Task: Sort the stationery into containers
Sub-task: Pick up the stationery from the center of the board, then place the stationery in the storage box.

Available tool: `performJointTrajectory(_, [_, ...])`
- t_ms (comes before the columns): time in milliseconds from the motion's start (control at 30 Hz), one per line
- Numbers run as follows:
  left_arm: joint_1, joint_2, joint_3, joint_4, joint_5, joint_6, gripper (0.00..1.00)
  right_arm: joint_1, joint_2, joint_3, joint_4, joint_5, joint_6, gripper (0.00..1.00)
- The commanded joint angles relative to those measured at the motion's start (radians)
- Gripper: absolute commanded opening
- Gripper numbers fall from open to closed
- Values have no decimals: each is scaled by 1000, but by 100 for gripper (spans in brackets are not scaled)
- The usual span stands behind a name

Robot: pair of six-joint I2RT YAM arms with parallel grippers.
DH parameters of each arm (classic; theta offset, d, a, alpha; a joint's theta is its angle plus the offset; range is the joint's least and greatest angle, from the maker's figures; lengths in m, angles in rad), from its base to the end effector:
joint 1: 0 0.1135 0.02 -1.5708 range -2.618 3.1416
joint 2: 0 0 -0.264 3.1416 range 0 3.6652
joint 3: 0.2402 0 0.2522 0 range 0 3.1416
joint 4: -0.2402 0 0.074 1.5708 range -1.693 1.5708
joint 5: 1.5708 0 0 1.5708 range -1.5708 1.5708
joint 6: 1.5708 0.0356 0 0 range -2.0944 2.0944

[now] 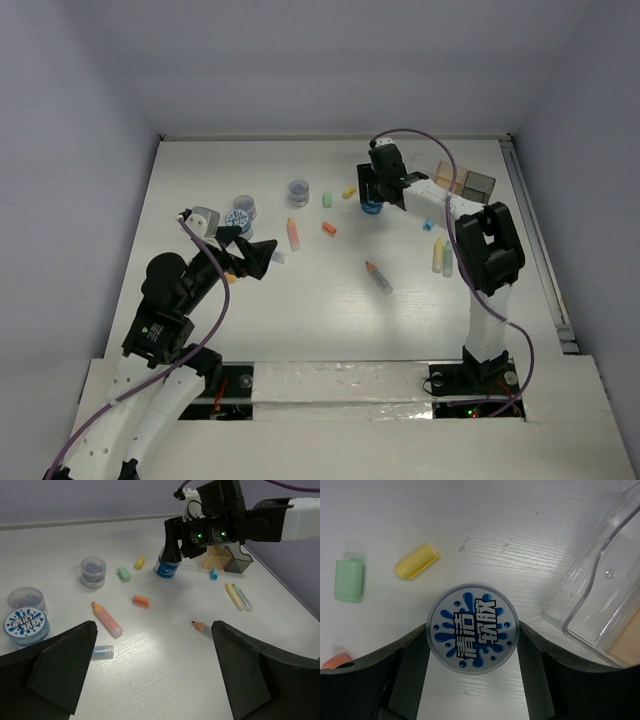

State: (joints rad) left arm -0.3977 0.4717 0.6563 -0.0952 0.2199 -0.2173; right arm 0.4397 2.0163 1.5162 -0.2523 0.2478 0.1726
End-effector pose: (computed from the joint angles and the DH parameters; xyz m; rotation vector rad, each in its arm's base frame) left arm 0.1103 -0.0548 0.3471 0.3171 1.4852 -0.6577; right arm 0.4170 0.1865 0.2128 -0.1825 2.2879 0.0274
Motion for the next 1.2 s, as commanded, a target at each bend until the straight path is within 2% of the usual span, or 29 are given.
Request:
performJointTrajectory(0, [-4, 11, 40, 41, -5, 10, 99, -1, -152, 3, 114, 8, 4, 26])
performJointTrajectory(333, [-13, 5, 40, 41, -10, 10, 99, -174, -260, 9, 105, -68, 24, 28])
performJointTrajectory(533, [-13, -1, 40, 40, -13, 9, 99, -254, -193, 102, 70, -18, -30, 28])
performJointTrajectory(733, [-13, 2, 40, 38, -16, 9, 99, -277, -99, 208, 33, -18, -56, 28])
performJointTrajectory(1167, [-13, 4, 42, 35, -22, 12, 99, -295, -28, 182, 33, 24, -41, 30])
